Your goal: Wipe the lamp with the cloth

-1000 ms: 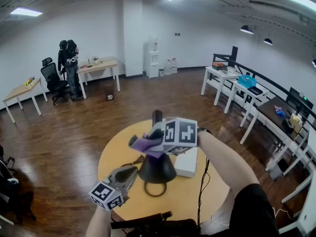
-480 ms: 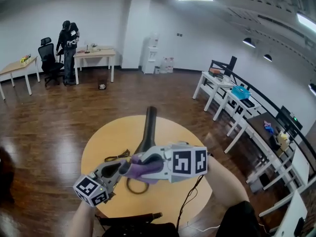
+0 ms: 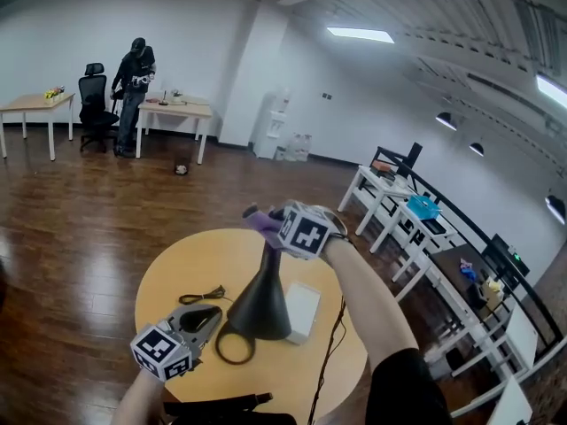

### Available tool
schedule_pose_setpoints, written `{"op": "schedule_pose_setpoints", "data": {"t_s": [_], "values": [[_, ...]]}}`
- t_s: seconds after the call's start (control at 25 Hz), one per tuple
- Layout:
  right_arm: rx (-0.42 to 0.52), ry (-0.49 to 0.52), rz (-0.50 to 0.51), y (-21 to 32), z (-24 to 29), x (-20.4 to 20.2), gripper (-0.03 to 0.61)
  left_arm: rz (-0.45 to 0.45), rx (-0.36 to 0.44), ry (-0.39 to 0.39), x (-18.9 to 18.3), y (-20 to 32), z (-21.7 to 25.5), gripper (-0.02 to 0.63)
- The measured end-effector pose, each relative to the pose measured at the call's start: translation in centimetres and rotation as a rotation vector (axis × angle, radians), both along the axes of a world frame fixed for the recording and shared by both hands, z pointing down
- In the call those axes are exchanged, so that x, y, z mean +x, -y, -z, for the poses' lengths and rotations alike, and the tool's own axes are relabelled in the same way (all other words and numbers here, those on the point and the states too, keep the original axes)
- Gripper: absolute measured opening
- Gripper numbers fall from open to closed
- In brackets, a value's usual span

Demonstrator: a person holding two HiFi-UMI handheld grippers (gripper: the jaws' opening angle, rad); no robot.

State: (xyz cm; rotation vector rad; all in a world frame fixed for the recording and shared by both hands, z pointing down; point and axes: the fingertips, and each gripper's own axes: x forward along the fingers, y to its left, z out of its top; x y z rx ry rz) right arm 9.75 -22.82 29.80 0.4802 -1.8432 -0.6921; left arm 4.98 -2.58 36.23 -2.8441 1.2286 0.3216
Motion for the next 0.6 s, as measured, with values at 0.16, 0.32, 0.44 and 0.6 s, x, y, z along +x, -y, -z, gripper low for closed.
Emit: {"op": "schedule_pose_setpoints", "data": {"t_s": [0.16, 0.32, 0.44, 0.6], "values": [[-0.094, -0.017, -0.045, 0.7, -0.9, -1.4, 0.100, 0.008, 0.004, -0.026, -1.0, -0.5, -0.3, 0.008], [-0.053, -0.146, -0.011, -1.2, -1.7, -2.4, 0.100, 0.007, 0.004, -0.040, -2.4, -0.9, -0.1, 0.008], [-0.072, -0.189, 0.021, -3.6, -2.6, -2.7, 0.100, 0.000, 0.002, -0.055, -2.9, -1.2, -0.6, 0.008], [-0.140, -0.167, 0.064, -7.2, -3.1, -3.1, 0.100, -0.022, -0.019, -0.058, -3.4, -1.2, -1.1, 0.008]]}}
